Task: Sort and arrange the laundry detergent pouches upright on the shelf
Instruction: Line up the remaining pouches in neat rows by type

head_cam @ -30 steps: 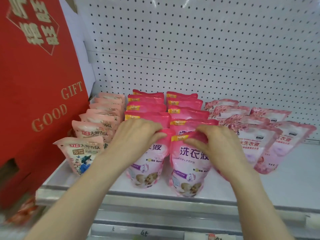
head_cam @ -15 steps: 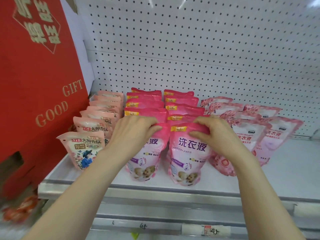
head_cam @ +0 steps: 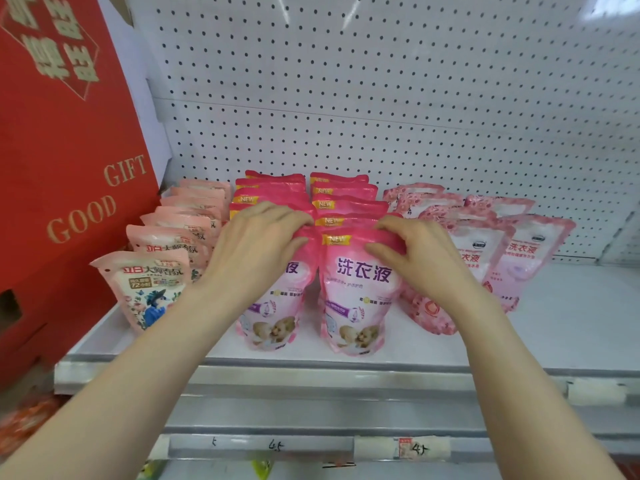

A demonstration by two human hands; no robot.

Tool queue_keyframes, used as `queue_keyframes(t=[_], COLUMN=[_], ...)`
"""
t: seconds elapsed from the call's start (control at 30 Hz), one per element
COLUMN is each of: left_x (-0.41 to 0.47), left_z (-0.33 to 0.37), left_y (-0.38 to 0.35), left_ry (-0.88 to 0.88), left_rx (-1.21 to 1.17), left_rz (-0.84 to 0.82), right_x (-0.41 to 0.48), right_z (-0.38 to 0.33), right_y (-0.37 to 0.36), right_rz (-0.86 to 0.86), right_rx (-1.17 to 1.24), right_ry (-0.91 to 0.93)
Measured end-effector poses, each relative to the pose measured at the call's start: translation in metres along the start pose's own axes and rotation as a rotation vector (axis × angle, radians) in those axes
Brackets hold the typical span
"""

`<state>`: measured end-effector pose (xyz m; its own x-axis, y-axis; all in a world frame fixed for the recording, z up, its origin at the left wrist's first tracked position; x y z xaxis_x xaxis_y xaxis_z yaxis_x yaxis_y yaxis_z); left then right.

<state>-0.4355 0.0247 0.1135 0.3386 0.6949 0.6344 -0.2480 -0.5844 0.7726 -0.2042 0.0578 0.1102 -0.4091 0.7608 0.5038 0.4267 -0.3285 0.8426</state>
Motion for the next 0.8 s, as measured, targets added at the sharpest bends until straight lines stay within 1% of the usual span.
queue_keyframes(t=[0.1,0.23,0.3,0.4,0.5,0.63,0.7,0.8], left_x=[-0.009,-0.027,-0.033,-0.04,-0.046,-0.05,-0.047,-0.03], left_z=[0.009,0.036,0.052,0.081,0.12,0.185,0.223,0.286], left_y=[-0.005,-0.02,-0.031,-0.054,-0.08,-0.119,-0.14,-0.171], left_ry=[-0.009,-0.031,-0.025,0.007,0.017,0.096,0.127,0.165], left_rx=[0.008,-0.093,-0.156,-0.281,-0.405,-0.576,-0.637,-0.716], left_rz=[0.106,0.212,0.219,0.219,0.162,0.054,-0.009,-0.062], right_x=[-0.017,-0.055,-0.08,-0.124,-0.17,-0.233,-0.262,-0.301], right_z=[0.007,0.025,0.04,0.065,0.095,0.141,0.169,0.214], right_y=[-0.004,-0.011,-0.015,-0.019,-0.026,-0.027,-0.019,0.008], right_rz=[0.124,0.315,0.353,0.364,0.366,0.367,0.344,0.283], right_rx=[-0.011,0.031,0.054,0.054,0.032,0.069,0.077,0.018], right_ry=[-0.014,-0.078,-0.151,-0.262,-0.337,-0.439,-0.47,-0.518])
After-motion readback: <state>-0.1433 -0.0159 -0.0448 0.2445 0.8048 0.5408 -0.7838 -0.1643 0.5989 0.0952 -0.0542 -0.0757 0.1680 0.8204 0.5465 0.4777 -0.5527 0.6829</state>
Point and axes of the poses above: each hand's wrist, its own x-axis towards the middle knuckle, its own y-axis out of the back of the hand, z = x × y, the point moved 2 cm from there along x, towards the middle knuckle, and after that the axes turned 6 degrees about -z, right-handed, at the moved point
